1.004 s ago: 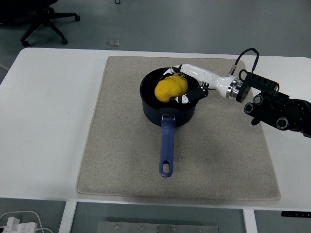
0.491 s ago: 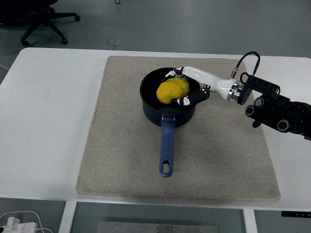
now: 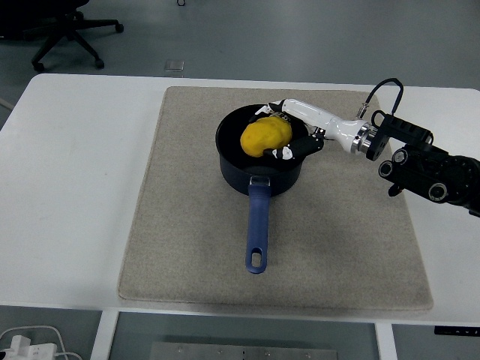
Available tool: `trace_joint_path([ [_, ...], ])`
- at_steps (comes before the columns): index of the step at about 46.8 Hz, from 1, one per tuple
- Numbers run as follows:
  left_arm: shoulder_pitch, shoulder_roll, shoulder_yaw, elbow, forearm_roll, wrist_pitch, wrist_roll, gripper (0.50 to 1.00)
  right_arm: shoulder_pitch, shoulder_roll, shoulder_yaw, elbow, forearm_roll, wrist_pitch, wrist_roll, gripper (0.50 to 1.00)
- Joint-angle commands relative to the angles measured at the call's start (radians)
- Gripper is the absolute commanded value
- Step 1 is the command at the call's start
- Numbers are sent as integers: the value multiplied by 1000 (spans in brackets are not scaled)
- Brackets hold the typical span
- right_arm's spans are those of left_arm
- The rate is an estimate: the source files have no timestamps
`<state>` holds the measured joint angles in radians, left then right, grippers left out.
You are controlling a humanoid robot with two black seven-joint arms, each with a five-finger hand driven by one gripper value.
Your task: Put the potato in the blue pot
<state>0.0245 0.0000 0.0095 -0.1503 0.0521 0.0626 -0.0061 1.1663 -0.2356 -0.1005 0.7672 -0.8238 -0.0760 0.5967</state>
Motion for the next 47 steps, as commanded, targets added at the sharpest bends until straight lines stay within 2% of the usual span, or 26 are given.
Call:
trace_joint_path([
  [1, 0, 0, 0, 0, 0, 0, 0, 996, -2, -1, 28, 1, 0, 5, -1, 860],
  [15, 0, 0, 0, 0, 0, 0, 0, 996, 0, -5, 39, 23, 0, 13, -3, 919],
  [47, 0, 0, 1, 0, 0, 0, 0, 996, 1, -7, 41, 23, 0, 13, -1, 924],
])
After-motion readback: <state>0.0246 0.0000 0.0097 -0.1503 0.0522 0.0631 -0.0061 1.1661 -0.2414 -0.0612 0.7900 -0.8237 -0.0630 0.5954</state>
